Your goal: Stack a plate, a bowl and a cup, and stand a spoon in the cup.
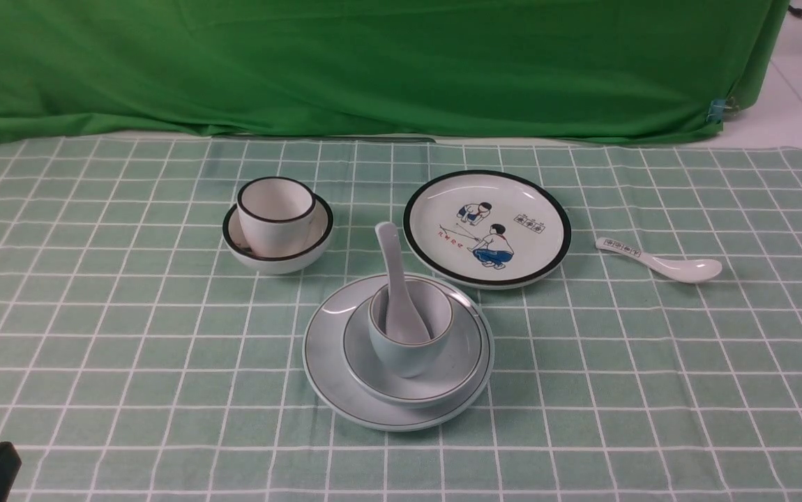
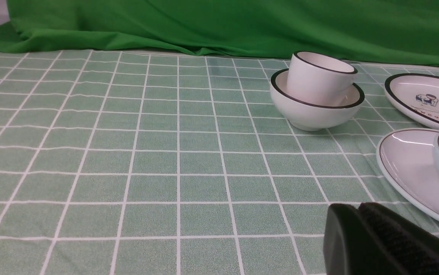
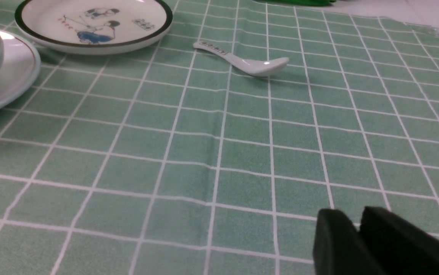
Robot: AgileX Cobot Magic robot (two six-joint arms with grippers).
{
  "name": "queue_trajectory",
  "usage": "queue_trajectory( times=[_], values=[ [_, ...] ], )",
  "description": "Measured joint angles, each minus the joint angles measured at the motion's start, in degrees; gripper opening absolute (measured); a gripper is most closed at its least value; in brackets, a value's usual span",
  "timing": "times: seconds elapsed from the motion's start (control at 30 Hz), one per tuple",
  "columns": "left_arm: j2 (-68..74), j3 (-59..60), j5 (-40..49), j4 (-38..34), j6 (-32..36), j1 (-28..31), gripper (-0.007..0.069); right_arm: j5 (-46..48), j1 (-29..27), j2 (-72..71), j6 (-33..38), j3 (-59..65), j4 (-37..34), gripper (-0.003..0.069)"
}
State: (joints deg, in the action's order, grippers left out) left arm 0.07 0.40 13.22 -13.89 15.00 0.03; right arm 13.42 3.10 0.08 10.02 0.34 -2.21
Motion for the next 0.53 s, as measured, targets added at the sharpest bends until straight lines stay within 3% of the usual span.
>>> queue_trajectory(
  times=[0.53],
  values=[
    [0.0,0.0,0.0,0.0,0.0,0.0,0.0016,0.0,0.0,0.0,0.0,0.0,-0.06,0.0171]
  ],
)
